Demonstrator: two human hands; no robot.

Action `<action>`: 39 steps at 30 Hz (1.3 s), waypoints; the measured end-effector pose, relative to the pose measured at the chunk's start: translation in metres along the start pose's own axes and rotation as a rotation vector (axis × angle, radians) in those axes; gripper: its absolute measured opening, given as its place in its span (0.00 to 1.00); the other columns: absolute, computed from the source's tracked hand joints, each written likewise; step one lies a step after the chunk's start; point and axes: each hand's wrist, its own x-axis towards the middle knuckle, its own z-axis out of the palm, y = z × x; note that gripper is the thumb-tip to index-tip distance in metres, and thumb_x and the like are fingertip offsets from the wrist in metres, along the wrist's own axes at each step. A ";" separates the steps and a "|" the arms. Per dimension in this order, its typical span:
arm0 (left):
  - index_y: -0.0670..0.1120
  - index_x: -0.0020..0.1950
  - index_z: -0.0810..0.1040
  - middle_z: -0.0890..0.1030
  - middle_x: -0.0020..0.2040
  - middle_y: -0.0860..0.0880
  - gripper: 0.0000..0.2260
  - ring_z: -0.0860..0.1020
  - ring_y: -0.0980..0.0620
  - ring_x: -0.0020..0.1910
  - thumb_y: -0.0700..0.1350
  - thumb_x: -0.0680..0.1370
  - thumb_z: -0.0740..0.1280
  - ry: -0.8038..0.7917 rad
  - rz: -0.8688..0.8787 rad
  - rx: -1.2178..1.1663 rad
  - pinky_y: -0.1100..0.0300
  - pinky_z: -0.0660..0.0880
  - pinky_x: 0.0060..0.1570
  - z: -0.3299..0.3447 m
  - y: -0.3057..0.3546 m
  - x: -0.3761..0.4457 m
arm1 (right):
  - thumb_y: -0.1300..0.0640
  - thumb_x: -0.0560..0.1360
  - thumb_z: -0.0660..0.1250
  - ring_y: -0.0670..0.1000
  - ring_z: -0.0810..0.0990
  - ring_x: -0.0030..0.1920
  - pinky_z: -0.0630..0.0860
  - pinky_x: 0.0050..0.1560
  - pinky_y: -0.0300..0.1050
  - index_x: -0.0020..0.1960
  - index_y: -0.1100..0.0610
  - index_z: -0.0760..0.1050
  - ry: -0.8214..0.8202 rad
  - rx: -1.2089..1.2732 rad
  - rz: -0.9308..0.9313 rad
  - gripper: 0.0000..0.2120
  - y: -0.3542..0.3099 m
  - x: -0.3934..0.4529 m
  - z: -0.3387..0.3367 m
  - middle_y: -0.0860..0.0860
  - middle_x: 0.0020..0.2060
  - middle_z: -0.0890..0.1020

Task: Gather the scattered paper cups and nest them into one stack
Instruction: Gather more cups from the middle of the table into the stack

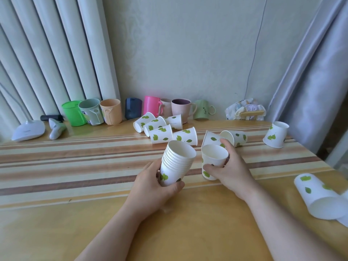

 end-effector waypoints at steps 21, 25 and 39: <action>0.67 0.69 0.78 0.78 0.56 0.62 0.29 0.76 0.67 0.56 0.60 0.69 0.81 -0.005 0.100 0.076 0.67 0.71 0.50 0.001 0.002 -0.001 | 0.42 0.56 0.91 0.53 0.84 0.62 0.84 0.52 0.48 0.73 0.47 0.76 -0.213 0.587 -0.154 0.49 -0.036 -0.023 0.030 0.54 0.65 0.85; 0.64 0.62 0.80 0.78 0.53 0.61 0.22 0.74 0.68 0.53 0.60 0.70 0.81 0.025 0.045 0.058 0.68 0.69 0.45 0.001 0.000 0.001 | 0.29 0.52 0.86 0.51 0.80 0.54 0.77 0.54 0.48 0.77 0.47 0.73 -0.094 0.533 -0.081 0.59 -0.030 -0.008 0.009 0.46 0.58 0.83; 0.65 0.61 0.80 0.79 0.53 0.60 0.22 0.77 0.63 0.54 0.60 0.70 0.81 0.017 0.021 -0.009 0.64 0.73 0.49 0.001 -0.001 0.003 | 0.37 0.75 0.69 0.60 0.67 0.75 0.67 0.68 0.62 0.82 0.45 0.62 0.037 -1.162 -0.036 0.39 -0.025 0.069 0.010 0.46 0.78 0.69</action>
